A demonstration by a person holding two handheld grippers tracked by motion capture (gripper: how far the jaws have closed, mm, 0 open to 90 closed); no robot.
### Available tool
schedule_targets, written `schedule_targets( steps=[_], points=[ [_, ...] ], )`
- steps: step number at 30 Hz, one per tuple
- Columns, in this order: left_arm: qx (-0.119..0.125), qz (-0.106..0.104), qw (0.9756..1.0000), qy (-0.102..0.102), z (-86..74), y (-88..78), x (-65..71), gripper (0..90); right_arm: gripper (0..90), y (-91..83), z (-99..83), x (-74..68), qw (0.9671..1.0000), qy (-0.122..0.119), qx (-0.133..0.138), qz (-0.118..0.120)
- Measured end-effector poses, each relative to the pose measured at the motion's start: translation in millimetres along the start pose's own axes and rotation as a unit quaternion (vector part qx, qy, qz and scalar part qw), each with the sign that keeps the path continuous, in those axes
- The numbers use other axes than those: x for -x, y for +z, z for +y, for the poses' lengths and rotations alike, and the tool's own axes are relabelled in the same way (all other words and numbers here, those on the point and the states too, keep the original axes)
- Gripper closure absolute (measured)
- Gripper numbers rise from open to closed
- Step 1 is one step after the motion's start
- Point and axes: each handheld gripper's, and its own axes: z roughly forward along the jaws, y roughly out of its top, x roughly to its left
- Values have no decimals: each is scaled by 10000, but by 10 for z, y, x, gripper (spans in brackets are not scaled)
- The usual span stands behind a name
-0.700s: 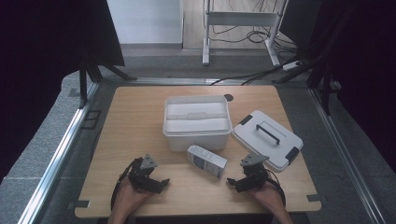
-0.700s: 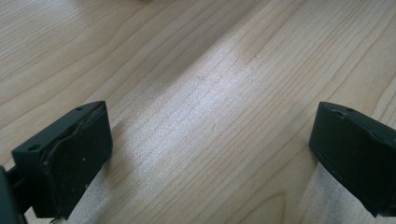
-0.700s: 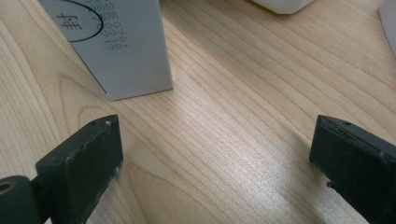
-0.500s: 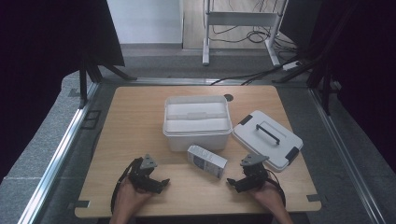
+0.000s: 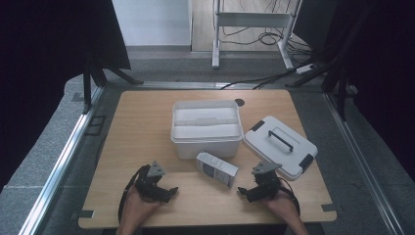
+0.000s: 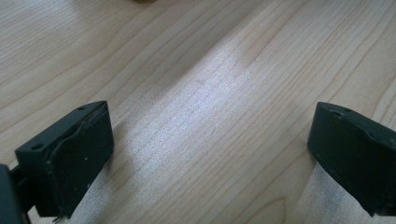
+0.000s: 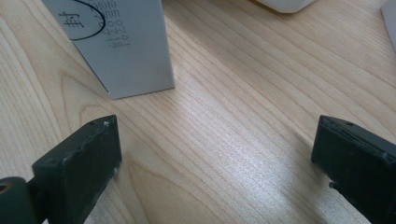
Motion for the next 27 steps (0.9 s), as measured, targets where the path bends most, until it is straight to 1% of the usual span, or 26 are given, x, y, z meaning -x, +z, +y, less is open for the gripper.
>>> schedule_targets(
  steps=[4,7,9,16,18,22,23,24,25,26,27],
  points=[
    [-2,0,10000,-1,1,1,0,4,9,-1,1,3,10000,-24,-11,21],
    [-1,-2,10000,-1,2,2,-1,4,20,-13,13,5,9999,-48,-93,60],
    [0,-3,10000,-3,2,2,-1,4,44,-31,25,9,9998,-76,-153,79],
    [-2,0,10000,-2,6,5,-4,4,58,-59,107,-20,9992,-206,-300,178],
    [-3,0,10000,-3,7,5,-4,4,68,-79,159,-35,9987,-272,-363,216],
    [-2,1,10000,-4,7,6,-5,4,89,-131,248,-52,9979,-303,-455,346],
    [-4,3,10000,-3,7,6,-5,4,89,-155,316,-62,9969,-358,-564,412],
    [-4,3,10000,-3,7,6,-5,4,89,-155,316,-62,9969,-358,-564,412],
    [-3,2,10000,-4,7,6,-5,4,87,-167,384,-74,9958,-440,-664,450],
    [-4,3,10000,-3,8,6,-5,4,87,-167,384,-74,9958,-440,-664,450],
    [-3,2,10000,-3,8,6,-5,4,85,-172,478,-87,9940,-517,-791,545]
  ],
)
